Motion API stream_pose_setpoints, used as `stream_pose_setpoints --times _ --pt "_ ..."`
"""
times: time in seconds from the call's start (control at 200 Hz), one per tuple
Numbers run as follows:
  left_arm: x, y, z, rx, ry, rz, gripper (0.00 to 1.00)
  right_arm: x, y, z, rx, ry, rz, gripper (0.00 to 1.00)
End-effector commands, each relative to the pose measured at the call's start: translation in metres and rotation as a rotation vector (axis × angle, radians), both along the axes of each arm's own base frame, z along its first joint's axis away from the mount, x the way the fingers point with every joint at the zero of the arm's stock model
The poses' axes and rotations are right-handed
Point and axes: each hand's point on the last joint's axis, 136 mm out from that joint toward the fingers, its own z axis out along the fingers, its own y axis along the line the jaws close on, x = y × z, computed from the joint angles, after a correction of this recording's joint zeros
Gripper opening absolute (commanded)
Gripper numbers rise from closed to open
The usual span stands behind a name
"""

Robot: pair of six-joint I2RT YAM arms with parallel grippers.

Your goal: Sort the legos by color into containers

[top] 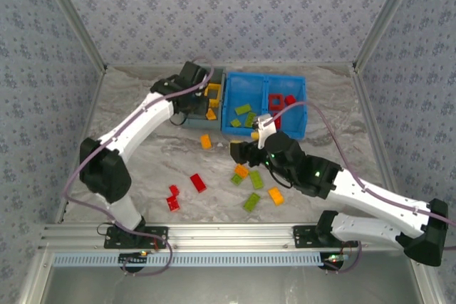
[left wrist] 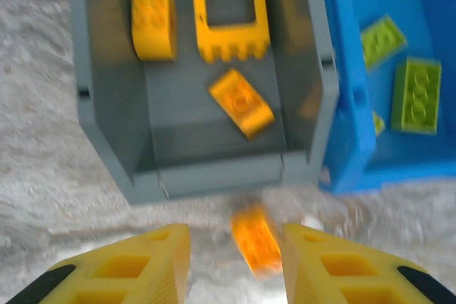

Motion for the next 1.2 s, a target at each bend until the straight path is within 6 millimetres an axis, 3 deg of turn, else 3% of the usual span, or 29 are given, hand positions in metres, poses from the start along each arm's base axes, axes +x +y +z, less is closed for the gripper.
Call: stream_pose_setpoints --times 0.0,0.135,0.235,0.315,0.4,0.5,0.555,0.65,0.75,1.029,1.199 --pt "0.023 0.004 -0.020 0.060 0.053 0.074 0.36 0.022 0.003 0.019 0.001 -0.085 -0.052 0.77" --pt "0.048 0.005 -0.031 0.094 0.072 0.112 0.34 0.034 0.011 0.009 0.000 -0.064 -0.053 0.77" --pt "0.033 0.000 -0.023 0.087 0.081 0.104 0.35 0.034 0.010 0.001 -0.016 -0.047 -0.057 0.77" --pt "-0.005 0.004 -0.015 0.070 0.085 0.128 0.42 0.031 0.003 -0.008 -0.029 -0.027 -0.062 0.77" --pt "-0.058 -0.002 -0.024 -0.034 0.115 0.137 0.50 0.026 -0.006 -0.019 -0.032 0.000 -0.069 0.77" --pt "-0.117 -0.031 -0.034 -0.106 0.128 -0.026 0.63 0.016 -0.014 -0.030 -0.032 0.031 -0.060 0.77" --pt "-0.143 -0.045 -0.046 -0.059 0.135 -0.180 0.68 0.011 -0.019 -0.036 -0.040 0.054 -0.056 0.77" --pt "-0.179 -0.043 -0.082 0.063 0.265 -0.317 0.69 0.002 -0.026 -0.042 -0.047 0.085 -0.044 0.77" --pt "-0.206 -0.047 -0.105 0.155 0.307 -0.434 0.74 -0.007 -0.036 -0.041 -0.037 0.098 -0.043 0.77" --pt "-0.218 -0.044 -0.160 0.250 0.394 -0.482 0.74 -0.036 -0.057 -0.016 0.087 0.090 0.017 0.79" --pt "-0.220 -0.044 -0.177 0.266 0.435 -0.476 0.66 -0.058 -0.061 -0.022 0.061 0.171 0.085 0.78"
